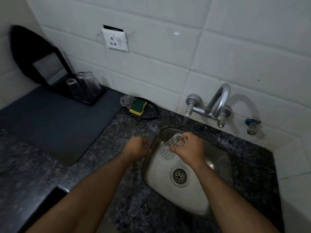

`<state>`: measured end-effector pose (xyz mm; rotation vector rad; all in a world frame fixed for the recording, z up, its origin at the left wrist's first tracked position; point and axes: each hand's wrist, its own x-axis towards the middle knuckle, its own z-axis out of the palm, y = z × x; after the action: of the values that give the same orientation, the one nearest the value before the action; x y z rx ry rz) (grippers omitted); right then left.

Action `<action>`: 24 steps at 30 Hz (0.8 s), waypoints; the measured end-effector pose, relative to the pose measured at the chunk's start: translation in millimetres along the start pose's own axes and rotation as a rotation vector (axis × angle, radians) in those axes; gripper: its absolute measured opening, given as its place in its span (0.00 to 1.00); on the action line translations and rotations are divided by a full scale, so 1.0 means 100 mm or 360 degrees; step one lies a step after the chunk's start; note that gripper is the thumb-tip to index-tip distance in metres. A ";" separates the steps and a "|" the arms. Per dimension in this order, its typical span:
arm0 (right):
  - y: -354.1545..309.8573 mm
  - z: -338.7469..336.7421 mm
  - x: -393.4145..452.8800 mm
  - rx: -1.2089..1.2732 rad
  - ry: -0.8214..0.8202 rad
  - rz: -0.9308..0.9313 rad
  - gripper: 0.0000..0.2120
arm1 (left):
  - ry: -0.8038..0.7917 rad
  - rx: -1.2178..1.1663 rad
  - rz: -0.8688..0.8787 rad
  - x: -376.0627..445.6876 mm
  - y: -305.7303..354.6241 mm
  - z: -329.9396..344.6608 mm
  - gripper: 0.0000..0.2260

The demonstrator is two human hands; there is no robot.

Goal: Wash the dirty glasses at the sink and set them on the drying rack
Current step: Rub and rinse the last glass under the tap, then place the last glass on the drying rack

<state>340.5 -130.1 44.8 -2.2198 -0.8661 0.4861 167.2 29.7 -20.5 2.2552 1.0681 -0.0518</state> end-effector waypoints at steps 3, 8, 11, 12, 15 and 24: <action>-0.29 0.23 0.06 0.0017 -0.0008 -0.0091 0.18 | 0.0107 0.0054 -0.0087 -0.05 -0.25 -0.31 0.04; -0.94 0.93 0.30 0.0079 -0.0134 -0.0223 0.22 | 0.0199 0.0122 -0.0249 -0.03 -0.87 -0.87 0.15; -1.42 1.43 0.46 0.0054 -0.0176 -0.0302 0.23 | 0.0256 0.0084 -0.0353 0.06 -1.32 -1.19 0.13; -1.59 1.61 0.53 0.0083 -0.0174 -0.0344 0.23 | 0.0256 0.0080 -0.0368 0.10 -1.49 -1.31 0.12; -2.06 2.17 0.79 0.0102 -0.0183 -0.0434 0.23 | 0.0280 0.0137 -0.0395 0.27 -2.00 -1.68 0.10; -3.05 3.21 1.51 0.0014 -0.0178 -0.0637 0.23 | 0.0168 0.0347 -0.0518 0.95 -3.12 -2.22 0.33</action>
<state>134.9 290.5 30.0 -1.9553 -1.3268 0.4203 -39.9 365.4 -35.9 2.2694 1.5441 -0.1954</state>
